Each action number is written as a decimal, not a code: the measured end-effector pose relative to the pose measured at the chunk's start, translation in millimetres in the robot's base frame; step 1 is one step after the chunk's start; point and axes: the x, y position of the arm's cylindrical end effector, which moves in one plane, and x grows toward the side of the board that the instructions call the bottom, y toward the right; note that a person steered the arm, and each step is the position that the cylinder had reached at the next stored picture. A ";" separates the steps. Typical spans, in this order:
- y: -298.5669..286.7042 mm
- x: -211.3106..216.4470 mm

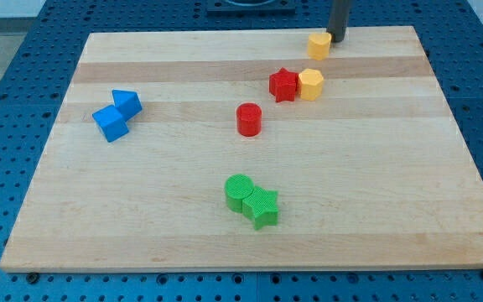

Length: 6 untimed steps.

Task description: Push the group of blocks slightly left

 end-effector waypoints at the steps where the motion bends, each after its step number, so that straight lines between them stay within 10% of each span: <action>1: -5.8 8.5; 6: -92.4 36.8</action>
